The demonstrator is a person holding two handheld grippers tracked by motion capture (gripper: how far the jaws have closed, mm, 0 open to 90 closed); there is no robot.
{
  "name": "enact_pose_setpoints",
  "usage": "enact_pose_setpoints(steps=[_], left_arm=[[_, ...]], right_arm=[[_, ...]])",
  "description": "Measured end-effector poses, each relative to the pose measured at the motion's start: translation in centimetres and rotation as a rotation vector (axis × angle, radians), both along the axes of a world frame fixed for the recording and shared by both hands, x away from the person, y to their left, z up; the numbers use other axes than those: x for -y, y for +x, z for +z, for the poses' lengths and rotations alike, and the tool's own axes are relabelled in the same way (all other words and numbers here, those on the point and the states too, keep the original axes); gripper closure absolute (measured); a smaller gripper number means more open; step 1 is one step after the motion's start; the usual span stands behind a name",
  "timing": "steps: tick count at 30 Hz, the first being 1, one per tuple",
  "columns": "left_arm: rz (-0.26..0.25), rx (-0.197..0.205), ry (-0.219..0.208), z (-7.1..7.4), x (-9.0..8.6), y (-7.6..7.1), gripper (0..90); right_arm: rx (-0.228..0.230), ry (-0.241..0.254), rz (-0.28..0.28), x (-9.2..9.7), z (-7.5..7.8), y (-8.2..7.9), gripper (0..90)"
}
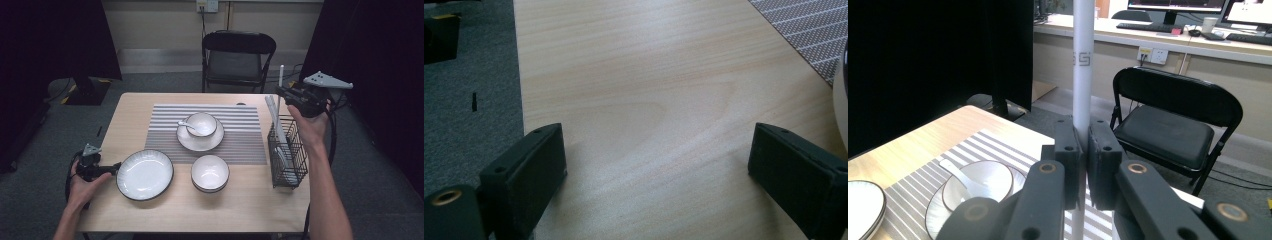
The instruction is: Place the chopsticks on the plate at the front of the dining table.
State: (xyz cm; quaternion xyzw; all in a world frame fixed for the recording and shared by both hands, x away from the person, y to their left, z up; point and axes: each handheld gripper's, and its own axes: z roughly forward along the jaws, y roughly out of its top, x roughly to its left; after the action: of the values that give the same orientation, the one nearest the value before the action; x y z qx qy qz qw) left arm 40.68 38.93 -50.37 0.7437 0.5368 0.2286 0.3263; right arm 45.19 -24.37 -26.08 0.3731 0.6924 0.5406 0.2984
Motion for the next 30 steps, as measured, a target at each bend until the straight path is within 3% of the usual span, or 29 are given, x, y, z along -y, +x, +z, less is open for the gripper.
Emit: enact_pose_setpoints(steps=[19, 25, 30], left_arm=[[0.023, -0.014, 0.003, 0.3, -0.1, -0.2, 13.2], [0.019, -0.014, -0.045, 0.5, -0.7, -0.5, 19.2], [0.002, 0.003, -0.055, 1.0, -1.0, -0.7, 19.4]], right_arm=[[-0.01, 0.022, 0.05, -1.8, -0.4, 0.4, 85.2], [-0.017, 0.027, 0.069, -2.6, -0.8, 0.6, 85.2], [-0.023, 0.03, 0.088, -3.5, -1.3, 0.8, 85.1]])
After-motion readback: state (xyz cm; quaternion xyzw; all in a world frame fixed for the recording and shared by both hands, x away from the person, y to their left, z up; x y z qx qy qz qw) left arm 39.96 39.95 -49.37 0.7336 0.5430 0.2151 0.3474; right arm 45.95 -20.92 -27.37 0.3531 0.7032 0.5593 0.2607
